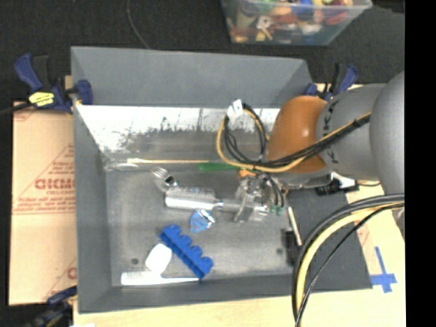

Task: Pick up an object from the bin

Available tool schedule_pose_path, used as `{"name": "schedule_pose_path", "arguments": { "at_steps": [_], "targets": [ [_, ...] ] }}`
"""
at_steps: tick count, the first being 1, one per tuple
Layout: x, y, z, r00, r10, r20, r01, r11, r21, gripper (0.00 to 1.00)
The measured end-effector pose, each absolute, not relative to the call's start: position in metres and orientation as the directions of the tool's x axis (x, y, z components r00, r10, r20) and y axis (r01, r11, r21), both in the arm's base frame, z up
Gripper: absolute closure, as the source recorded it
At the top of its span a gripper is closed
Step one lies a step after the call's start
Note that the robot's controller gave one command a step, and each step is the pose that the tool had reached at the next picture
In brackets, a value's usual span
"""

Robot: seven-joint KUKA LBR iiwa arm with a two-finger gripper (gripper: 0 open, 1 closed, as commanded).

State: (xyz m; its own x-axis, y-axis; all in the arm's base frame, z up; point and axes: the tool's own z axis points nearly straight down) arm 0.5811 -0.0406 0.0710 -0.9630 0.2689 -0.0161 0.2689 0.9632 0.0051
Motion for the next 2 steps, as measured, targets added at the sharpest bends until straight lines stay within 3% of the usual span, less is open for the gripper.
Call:
{"name": "schedule_pose_path", "arguments": {
  "at_steps": [1,2],
  "targets": [
    [0.581,-0.041,0.071,-0.963,0.269,-0.016,0.269,0.963,0.005,1.0],
    [0.58,-0.041,0.098,-0.963,0.268,-0.014,0.268,0.963,0.005,1.0]
  ]
}}
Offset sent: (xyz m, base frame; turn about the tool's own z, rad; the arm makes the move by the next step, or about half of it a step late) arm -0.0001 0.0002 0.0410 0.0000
